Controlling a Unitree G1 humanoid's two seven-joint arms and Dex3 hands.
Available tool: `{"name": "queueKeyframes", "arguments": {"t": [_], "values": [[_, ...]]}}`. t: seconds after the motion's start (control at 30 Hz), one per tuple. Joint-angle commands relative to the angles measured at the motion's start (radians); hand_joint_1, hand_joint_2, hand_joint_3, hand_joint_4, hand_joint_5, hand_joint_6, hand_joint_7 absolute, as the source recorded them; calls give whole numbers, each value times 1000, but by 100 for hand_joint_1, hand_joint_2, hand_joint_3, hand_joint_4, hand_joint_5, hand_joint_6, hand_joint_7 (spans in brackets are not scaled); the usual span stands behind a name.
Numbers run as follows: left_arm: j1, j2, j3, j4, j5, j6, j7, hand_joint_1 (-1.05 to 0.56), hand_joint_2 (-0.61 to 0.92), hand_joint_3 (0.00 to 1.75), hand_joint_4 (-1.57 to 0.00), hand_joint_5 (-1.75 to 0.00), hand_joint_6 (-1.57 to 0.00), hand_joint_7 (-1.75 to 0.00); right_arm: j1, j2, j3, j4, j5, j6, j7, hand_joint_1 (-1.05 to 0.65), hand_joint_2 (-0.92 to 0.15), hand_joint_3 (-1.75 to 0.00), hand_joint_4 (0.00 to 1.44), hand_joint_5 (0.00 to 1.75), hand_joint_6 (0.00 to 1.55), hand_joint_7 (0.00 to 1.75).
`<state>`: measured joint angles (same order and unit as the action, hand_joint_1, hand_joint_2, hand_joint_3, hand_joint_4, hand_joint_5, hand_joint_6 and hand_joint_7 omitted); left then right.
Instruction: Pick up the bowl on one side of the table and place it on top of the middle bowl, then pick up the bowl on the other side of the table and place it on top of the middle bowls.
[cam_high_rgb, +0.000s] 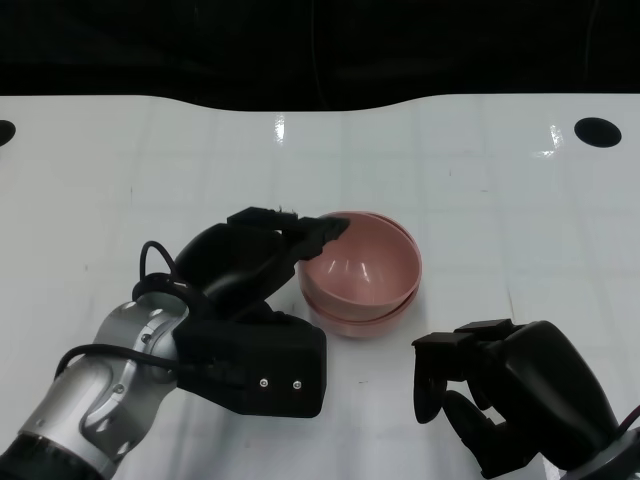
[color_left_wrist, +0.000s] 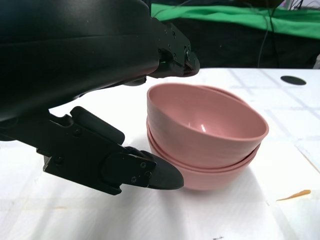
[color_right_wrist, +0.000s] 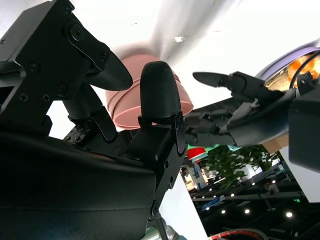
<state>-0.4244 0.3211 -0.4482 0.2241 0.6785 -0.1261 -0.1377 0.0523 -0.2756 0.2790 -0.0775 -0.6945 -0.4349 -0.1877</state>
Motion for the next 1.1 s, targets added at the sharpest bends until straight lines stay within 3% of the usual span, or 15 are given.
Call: {"name": "queueKeyframes", "arguments": {"t": [0.03,0.2,0.33,0.43,0.47,0.53,0.67,0.73,0.77,0.87,0.9,0.97,1.0,1.1], "values": [[42,44,32,-72,-4,10,-24,-70,92,29,-1,-13,-11,-2,4,-3,-2,14,17,-11,-6,-9,-11,-160,100,175,93,141],[177,77,110,-220,-63,6,-14,-61,92,31,-9,-21,-20,-5,18,-4,-4,-11,4,7,2,-9,-11,-161,100,175,93,142],[330,22,202,-318,-159,-39,84,-51,92,25,-23,-31,-33,-9,22,-6,-9,-4,7,-6,-14,-6,-10,-162,103,175,95,145],[422,-21,247,-397,-193,-35,129,-43,92,27,-27,-56,-44,-8,22,-10,-12,6,17,-18,-18,-5,-10,-164,104,175,95,147],[444,-29,256,-417,-196,-43,141,-37,92,27,-29,-76,-51,-8,22,-12,-13,10,21,-22,-18,-6,-10,-165,103,175,94,148],[517,-54,282,-483,-227,-44,153,-33,92,26,-29,-97,-56,-10,24,-14,-16,11,29,-27,-14,-5,-10,-166,104,175,94,148],[645,-84,327,-550,-282,-74,171,-29,92,29,-30,-125,-66,-17,24,-19,-18,0,29,-18,1,-6,-9,-168,103,175,93,148],[688,-90,346,-551,-303,-111,179,-26,92,29,-32,-132,-63,-35,25,-17,-19,4,31,-21,-1,-6,-8,-168,103,175,93,148],[701,-92,353,-550,-310,-122,180,-25,92,28,-33,-132,-55,-57,25,-17,-20,6,33,-22,-2,-6,-8,-168,103,175,93,147],[749,-94,382,-566,-393,-112,137,-21,91,30,-48,-126,-59,-77,23,-20,-25,10,36,-23,-2,-6,-8,-168,103,175,93,147],[760,-92,391,-567,-426,-107,122,-19,86,40,-58,-122,-68,-77,21,-21,-27,13,37,-24,-3,-6,-8,-168,103,175,93,147],[775,-94,405,-562,-500,-104,91,-12,64,84,-75,-122,-83,-77,19,-24,-32,18,43,-27,-2,-5,-8,-167,102,175,93,146],[777,-98,411,-550,-536,-109,79,-10,60,96,-80,-123,-88,-78,18,-26,-35,21,46,-28,-1,-5,-8,-166,102,175,94,146],[770,-135,421,-507,-614,-128,73,-10,56,109,-88,-137,-94,-92,19,-29,-42,26,52,-31,4,-5,-9,-165,101,175,94,145]]}}
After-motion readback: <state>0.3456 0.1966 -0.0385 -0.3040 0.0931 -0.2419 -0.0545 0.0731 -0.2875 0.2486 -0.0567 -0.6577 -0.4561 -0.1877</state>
